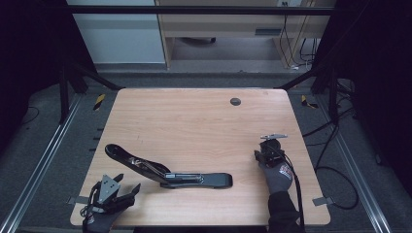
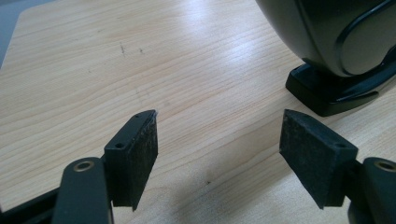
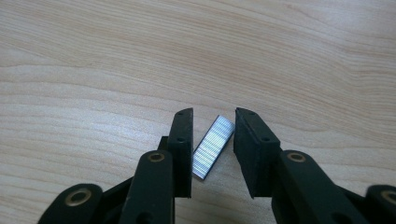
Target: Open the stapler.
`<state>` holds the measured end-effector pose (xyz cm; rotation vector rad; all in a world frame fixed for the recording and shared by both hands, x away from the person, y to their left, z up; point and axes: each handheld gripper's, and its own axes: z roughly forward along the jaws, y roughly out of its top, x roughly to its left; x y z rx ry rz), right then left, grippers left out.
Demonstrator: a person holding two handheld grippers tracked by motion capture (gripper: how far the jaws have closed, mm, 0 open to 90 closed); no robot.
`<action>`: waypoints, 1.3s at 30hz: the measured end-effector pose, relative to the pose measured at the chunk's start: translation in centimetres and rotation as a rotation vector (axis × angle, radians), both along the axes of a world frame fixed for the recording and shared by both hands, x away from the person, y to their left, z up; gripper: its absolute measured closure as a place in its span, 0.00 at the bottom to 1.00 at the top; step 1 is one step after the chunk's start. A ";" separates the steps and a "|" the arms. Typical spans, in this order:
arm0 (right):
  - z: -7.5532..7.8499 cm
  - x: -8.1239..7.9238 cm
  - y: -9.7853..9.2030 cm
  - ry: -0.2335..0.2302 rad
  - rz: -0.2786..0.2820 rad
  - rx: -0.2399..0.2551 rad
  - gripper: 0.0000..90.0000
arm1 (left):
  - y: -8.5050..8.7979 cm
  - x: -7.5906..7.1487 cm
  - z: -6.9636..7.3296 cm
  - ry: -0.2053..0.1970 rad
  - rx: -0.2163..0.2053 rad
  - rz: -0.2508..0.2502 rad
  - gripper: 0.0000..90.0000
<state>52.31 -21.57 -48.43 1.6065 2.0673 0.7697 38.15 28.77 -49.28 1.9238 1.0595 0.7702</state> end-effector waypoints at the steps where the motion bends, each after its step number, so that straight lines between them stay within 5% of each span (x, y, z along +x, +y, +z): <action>1: -0.1 0.0 0.0 0.000 0.002 -0.006 0.78 | 0.0 0.0 0.0 0.000 0.000 0.000 0.30; 13: -0.3 0.1 0.1 0.016 0.007 -0.035 0.87 | -0.1 0.0 0.0 0.003 0.005 -0.005 0.31; 18: 0.4 -0.7 -0.2 -0.019 0.125 -0.040 0.87 | -0.1 0.0 0.0 0.002 0.007 -0.010 0.31; 25: 0.3 -2.8 -0.3 -0.002 0.242 -0.029 0.86 | -0.1 -0.1 0.0 0.005 0.008 -0.013 0.31; 39: -0.5 -5.2 -1.1 0.009 0.312 -0.033 0.86 | -0.3 -0.1 -0.1 0.013 0.015 -0.020 0.31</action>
